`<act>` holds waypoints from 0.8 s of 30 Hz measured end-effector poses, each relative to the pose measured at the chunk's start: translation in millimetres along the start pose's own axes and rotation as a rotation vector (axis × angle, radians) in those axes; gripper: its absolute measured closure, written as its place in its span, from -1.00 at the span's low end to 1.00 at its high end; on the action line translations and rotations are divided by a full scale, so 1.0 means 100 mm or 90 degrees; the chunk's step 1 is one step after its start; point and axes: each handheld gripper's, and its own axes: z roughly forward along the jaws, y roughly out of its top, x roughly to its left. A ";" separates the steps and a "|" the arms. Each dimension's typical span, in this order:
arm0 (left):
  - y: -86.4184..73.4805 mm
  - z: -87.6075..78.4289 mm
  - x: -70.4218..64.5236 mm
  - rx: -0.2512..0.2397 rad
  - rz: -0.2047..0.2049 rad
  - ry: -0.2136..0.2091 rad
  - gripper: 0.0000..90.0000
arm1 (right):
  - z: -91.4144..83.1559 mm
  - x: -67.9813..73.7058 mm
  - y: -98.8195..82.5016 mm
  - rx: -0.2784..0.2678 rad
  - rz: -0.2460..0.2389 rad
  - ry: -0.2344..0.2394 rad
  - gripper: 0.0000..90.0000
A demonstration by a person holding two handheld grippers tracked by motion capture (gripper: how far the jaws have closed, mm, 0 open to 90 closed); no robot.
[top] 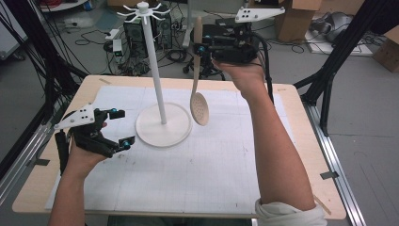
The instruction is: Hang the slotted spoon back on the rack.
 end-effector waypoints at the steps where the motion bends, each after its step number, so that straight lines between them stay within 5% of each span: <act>1: 0.00 0.00 0.00 0.000 0.000 0.000 -0.96 | 0.01 0.00 0.01 -0.001 0.002 0.003 0.52; 24: 0.01 -0.04 0.00 -0.010 -0.001 -0.002 -0.96 | 0.49 -0.05 0.13 0.045 -0.008 0.012 0.52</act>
